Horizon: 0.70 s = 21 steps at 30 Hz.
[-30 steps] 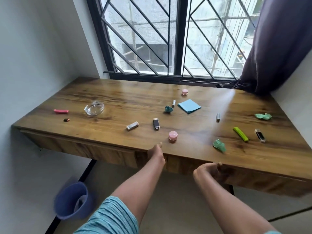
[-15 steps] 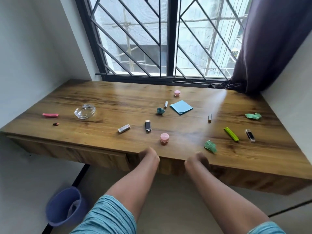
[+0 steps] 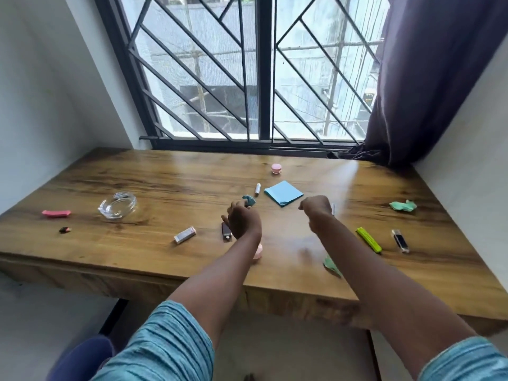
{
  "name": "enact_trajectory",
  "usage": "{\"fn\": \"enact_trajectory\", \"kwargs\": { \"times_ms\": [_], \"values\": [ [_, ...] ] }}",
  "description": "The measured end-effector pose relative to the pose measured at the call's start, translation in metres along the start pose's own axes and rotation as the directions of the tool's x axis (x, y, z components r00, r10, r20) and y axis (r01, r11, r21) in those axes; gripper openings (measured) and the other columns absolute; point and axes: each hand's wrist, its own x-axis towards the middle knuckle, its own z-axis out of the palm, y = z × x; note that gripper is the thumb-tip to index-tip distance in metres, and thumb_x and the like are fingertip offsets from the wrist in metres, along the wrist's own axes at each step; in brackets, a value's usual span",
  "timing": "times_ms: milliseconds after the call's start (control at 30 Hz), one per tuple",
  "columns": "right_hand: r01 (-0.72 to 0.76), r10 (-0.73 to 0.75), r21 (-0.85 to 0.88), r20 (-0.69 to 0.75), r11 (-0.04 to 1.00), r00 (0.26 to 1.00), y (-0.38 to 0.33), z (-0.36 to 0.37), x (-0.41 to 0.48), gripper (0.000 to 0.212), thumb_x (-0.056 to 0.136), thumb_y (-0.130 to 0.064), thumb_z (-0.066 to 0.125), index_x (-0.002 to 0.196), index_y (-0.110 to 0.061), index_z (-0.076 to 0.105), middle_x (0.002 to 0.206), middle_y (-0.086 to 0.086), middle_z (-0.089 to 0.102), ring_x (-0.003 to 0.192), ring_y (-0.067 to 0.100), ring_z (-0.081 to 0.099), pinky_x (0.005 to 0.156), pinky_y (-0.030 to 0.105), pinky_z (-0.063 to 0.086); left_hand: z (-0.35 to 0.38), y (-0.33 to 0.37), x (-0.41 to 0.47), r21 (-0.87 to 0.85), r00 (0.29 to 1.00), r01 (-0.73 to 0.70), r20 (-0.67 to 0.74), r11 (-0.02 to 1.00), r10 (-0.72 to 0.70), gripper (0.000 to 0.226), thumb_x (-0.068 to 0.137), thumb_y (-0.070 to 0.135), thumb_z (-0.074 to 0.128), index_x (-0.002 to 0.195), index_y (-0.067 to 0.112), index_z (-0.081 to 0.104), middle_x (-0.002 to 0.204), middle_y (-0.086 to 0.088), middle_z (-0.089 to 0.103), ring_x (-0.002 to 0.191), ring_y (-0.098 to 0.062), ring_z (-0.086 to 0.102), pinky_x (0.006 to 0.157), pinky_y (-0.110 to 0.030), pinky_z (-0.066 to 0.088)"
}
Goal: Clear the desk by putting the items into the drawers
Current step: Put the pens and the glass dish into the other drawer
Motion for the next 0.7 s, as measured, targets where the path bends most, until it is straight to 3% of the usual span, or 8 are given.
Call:
{"fn": "enact_trajectory", "kwargs": {
  "times_ms": [100,167,233,333,433,500,700],
  "values": [
    [0.063,-0.103,-0.285,-0.128,0.957,0.986,0.005,0.004,0.04,0.033,0.089,-0.005,0.05,0.12,0.001,0.058,0.122,0.022,0.059,0.11,0.034,0.058,0.085,0.032,0.049,0.011,0.012,0.038,0.204,0.989,-0.146,0.042,0.968,0.14,0.032,0.09,0.012,0.049,0.118,0.012,0.065,0.12,-0.015,0.065,0.117,-0.03,0.056,0.11,-0.037,0.033],
    [0.07,-0.153,-0.446,-0.153,0.892,0.976,0.008,0.007,0.062,0.034,0.089,-0.004,0.045,0.12,-0.003,0.059,0.127,0.022,0.055,0.119,0.037,0.052,0.094,0.036,0.046,0.022,0.024,0.066,0.24,0.989,-0.146,0.058,0.96,0.136,0.028,0.09,0.017,0.051,0.113,0.014,0.067,0.116,-0.015,0.067,0.111,-0.031,0.06,0.099,-0.035,0.045],
    [0.035,-0.16,-0.562,-0.176,0.827,0.971,0.015,0.01,0.081,0.036,0.091,-0.003,0.039,0.122,-0.004,0.057,0.13,0.02,0.05,0.122,0.038,0.047,0.097,0.039,0.045,0.032,0.036,0.092,0.276,0.988,-0.14,0.097,0.951,0.117,0.025,0.09,0.019,0.051,0.108,0.014,0.069,0.113,-0.014,0.067,0.107,-0.031,0.062,0.086,-0.033,0.049],
    [-0.037,-0.162,-0.629,-0.256,0.777,0.953,0.016,0.013,0.111,0.038,0.094,-0.005,0.034,0.127,-0.004,0.053,0.132,0.019,0.045,0.124,0.037,0.044,0.1,0.039,0.041,0.056,0.05,0.135,0.395,0.973,-0.181,0.205,0.901,0.106,0.022,0.089,0.02,0.057,0.104,0.009,0.069,0.11,-0.013,0.068,0.102,-0.031,0.065,0.08,-0.032,0.051],
    [-0.134,-0.083,-0.647,-0.294,0.751,0.952,0.009,0.016,0.136,0.038,0.096,-0.005,0.031,0.129,0.005,0.047,0.136,0.025,0.04,0.128,0.04,0.04,0.105,0.042,0.035,0.074,0.055,0.159,0.493,0.941,-0.23,0.332,0.839,0.063,0.028,0.086,0.024,0.064,0.107,0.007,0.066,0.115,-0.012,0.065,0.105,-0.03,0.064,0.083,-0.032,0.051],
    [-0.167,-0.027,-0.66,-0.273,0.732,0.962,0.004,0.019,0.153,0.039,0.093,-0.003,0.036,0.128,0.003,0.051,0.135,0.024,0.045,0.125,0.039,0.045,0.102,0.042,0.04,0.088,0.055,0.174,0.536,0.918,-0.271,0.394,0.799,0.047,0.035,0.085,0.028,0.068,0.112,0.006,0.063,0.119,-0.011,0.063,0.11,-0.029,0.062,0.083,-0.031,0.049],
    [-0.12,-0.032,-0.771,-0.179,0.625,0.983,-0.01,0.032,0.174,0.035,0.087,0.002,0.042,0.117,0.0,0.061,0.124,0.02,0.058,0.114,0.033,0.057,0.093,0.033,0.048,0.116,0.05,0.198,0.6,0.874,-0.34,0.485,0.724,0.009,0.035,0.086,0.021,0.065,0.117,0.005,0.061,0.124,-0.011,0.06,0.114,-0.028,0.06,0.087,-0.03,0.05]
  ]
}}
